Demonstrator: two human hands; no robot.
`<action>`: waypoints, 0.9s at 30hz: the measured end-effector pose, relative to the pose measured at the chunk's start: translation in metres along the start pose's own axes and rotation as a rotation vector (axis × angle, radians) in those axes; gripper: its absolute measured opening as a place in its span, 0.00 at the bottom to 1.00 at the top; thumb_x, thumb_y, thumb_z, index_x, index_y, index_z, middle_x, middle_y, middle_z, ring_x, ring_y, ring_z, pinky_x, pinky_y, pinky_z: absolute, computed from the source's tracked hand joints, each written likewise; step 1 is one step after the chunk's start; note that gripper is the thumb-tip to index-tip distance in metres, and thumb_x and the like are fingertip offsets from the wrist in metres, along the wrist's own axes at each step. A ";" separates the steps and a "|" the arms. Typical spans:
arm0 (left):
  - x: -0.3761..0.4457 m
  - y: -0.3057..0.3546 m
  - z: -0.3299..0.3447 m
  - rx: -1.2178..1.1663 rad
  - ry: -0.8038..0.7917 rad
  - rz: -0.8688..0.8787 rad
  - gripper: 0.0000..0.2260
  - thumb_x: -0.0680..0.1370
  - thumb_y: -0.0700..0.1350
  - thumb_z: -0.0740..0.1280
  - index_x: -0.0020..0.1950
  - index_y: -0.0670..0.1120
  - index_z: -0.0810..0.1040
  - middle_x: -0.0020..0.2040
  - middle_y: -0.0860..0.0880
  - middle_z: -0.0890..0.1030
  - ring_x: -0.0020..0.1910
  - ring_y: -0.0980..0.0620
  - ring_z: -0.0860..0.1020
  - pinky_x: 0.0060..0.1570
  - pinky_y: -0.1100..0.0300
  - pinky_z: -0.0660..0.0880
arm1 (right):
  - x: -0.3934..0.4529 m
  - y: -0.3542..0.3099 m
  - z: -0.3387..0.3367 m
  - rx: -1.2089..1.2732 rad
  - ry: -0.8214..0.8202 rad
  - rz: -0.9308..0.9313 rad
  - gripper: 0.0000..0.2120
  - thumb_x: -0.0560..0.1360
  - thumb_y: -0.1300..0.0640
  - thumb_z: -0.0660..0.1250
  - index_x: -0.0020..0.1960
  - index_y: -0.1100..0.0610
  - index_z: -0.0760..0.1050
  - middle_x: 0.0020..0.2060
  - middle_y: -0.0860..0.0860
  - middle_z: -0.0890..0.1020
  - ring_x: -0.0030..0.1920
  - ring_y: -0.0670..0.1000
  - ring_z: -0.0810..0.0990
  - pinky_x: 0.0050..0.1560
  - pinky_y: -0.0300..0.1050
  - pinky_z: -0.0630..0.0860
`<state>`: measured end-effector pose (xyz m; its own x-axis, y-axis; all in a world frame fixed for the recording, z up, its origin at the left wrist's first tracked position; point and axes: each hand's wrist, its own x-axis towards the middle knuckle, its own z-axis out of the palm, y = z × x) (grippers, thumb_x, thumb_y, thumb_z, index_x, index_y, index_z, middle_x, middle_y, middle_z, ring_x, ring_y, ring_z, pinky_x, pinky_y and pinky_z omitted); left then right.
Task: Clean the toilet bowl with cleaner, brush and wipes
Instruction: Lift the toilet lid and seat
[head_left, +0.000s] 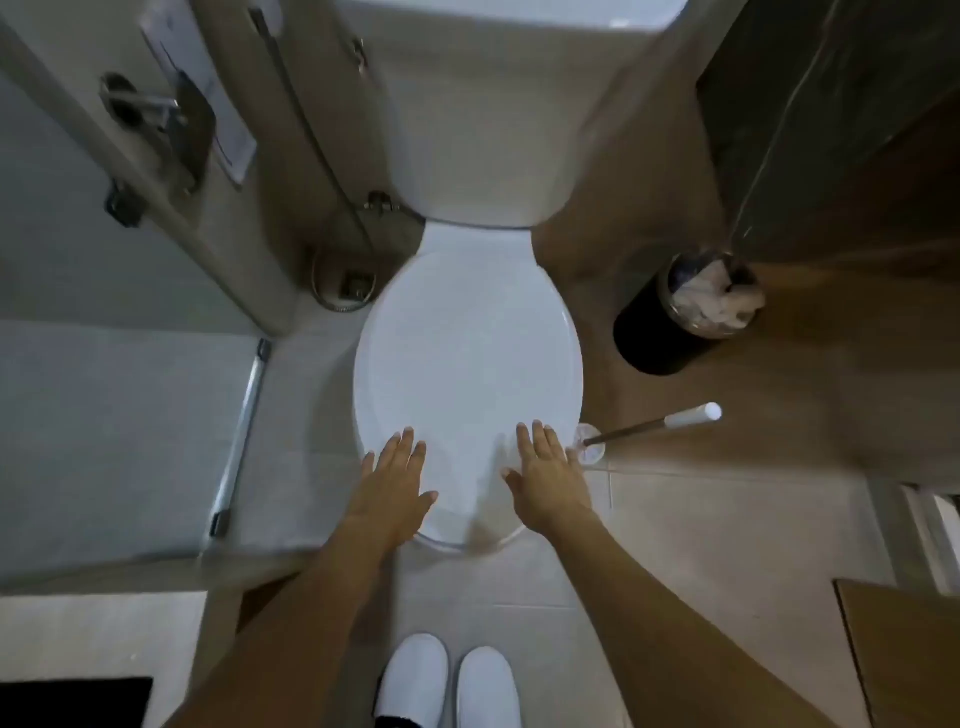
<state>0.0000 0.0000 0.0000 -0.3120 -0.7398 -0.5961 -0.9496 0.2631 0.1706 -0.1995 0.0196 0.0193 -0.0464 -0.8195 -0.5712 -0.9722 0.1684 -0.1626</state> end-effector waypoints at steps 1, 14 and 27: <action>-0.001 -0.001 0.012 0.030 0.011 0.007 0.30 0.82 0.56 0.52 0.78 0.44 0.42 0.78 0.45 0.39 0.77 0.48 0.41 0.74 0.49 0.45 | 0.001 -0.001 0.011 -0.016 -0.003 -0.009 0.30 0.83 0.48 0.50 0.79 0.57 0.41 0.78 0.54 0.44 0.78 0.53 0.43 0.76 0.53 0.45; 0.003 -0.013 0.085 0.010 0.264 0.044 0.51 0.70 0.55 0.73 0.77 0.45 0.39 0.78 0.44 0.43 0.77 0.45 0.46 0.73 0.45 0.55 | -0.006 0.011 0.092 -0.064 0.088 -0.122 0.45 0.78 0.47 0.63 0.77 0.56 0.32 0.76 0.55 0.35 0.77 0.55 0.37 0.75 0.52 0.43; 0.012 -0.014 0.101 0.027 0.342 0.042 0.54 0.67 0.57 0.74 0.77 0.44 0.37 0.78 0.43 0.43 0.76 0.47 0.41 0.72 0.43 0.48 | -0.004 0.011 0.121 -0.181 0.253 -0.097 0.53 0.70 0.46 0.73 0.77 0.59 0.38 0.77 0.58 0.47 0.77 0.58 0.47 0.72 0.55 0.44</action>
<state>0.0127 0.0501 -0.0888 -0.3471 -0.8917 -0.2905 -0.9361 0.3105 0.1656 -0.1818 0.0906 -0.0778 0.0148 -0.9409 -0.3383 -0.9989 0.0014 -0.0475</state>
